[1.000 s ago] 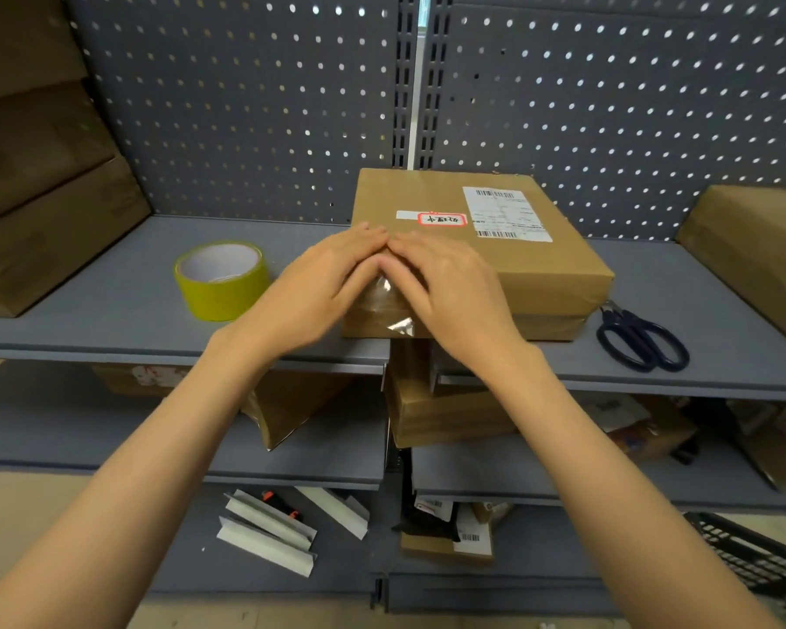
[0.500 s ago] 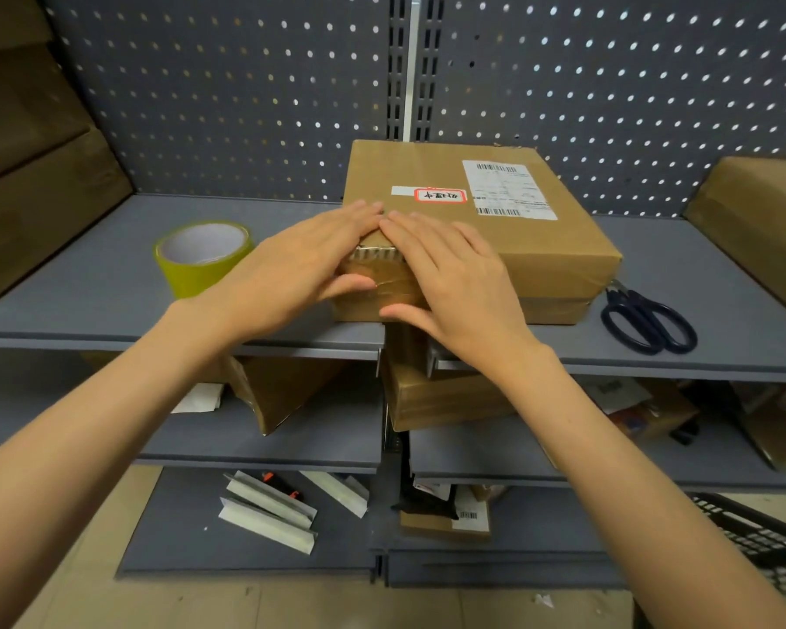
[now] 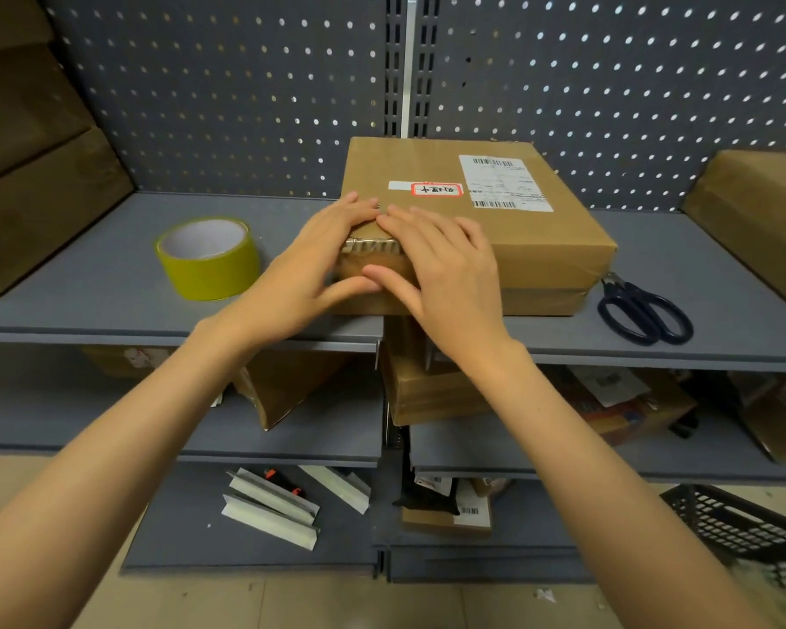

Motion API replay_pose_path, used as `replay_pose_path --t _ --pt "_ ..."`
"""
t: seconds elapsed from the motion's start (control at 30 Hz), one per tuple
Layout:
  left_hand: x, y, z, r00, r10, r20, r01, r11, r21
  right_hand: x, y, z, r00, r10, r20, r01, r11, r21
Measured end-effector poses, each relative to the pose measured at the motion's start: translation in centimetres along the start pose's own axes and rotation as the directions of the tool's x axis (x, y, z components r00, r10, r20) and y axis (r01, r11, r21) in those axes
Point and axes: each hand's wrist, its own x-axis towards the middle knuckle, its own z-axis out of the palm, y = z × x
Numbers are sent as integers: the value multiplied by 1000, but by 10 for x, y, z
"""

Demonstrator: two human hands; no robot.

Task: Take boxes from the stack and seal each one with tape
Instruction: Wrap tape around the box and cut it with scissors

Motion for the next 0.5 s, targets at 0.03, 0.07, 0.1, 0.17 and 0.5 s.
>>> replay_pose_path --t 0.03,0.07,0.1,0.17,0.5 --pt "0 0 0 1000 5 -5 -5 1000 12 -1 1 0 1000 -12 7 12 1000 -11" --pt "0 -1 0 1000 10 -7 -10 1000 27 -1 2 -1 1000 -20 22 21 1000 -19" --pt "1 -1 0 1000 15 -3 -15 999 44 -2 3 -2 999 -28 42 29 999 -28" --pt "-1 -2 -2 999 20 26 -22 996 85 -2 3 -4 995 -40 93 44 998 -45" --pt "2 20 -3 902 -290 -319 191 932 -308 20 -13 -32 973 125 193 -178 940 292"
